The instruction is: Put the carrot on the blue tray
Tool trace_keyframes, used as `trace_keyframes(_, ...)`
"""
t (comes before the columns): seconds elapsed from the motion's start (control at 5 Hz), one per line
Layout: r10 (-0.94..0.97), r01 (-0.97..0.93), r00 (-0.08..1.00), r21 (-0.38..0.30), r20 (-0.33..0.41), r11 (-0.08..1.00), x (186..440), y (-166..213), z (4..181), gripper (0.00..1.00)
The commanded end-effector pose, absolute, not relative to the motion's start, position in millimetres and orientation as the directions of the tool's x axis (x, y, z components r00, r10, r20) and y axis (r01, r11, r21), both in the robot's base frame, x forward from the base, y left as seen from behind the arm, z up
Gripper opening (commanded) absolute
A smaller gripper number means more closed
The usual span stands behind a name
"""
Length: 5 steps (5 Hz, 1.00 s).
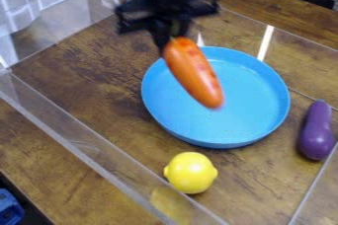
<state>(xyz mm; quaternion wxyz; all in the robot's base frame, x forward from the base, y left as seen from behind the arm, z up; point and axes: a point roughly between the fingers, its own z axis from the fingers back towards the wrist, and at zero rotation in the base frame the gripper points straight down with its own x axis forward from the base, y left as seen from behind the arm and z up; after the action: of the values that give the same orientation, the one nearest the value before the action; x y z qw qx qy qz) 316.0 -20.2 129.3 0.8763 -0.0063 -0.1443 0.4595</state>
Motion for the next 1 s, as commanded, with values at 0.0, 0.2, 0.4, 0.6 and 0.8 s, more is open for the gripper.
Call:
trace_keyframes(0.0, 0.791, -0.773, 0.551, -0.195, 0.266, 0.604, 317.2, -30.4, 140.3, 0.0)
trace_keyframes(0.2, 0.772, -0.753, 0.58, -0.19, 0.26, 0.63, 306.0, -32.4, 138.7, 0.0)
trace_keyframes(0.4, 0.771, -0.747, 0.59, -0.2, 0.242, 0.634, 305.6, -36.4, 137.4, 0.0)
trace_keyframes(0.6, 0.773, -0.747, 0.592, -0.205, 0.227, 0.632, 303.5, -37.7, 133.7, 0.0)
trace_keyframes(0.8, 0.775, -0.745, 0.596, -0.215, 0.211, 0.632, 306.0, -36.8, 134.6, 0.0)
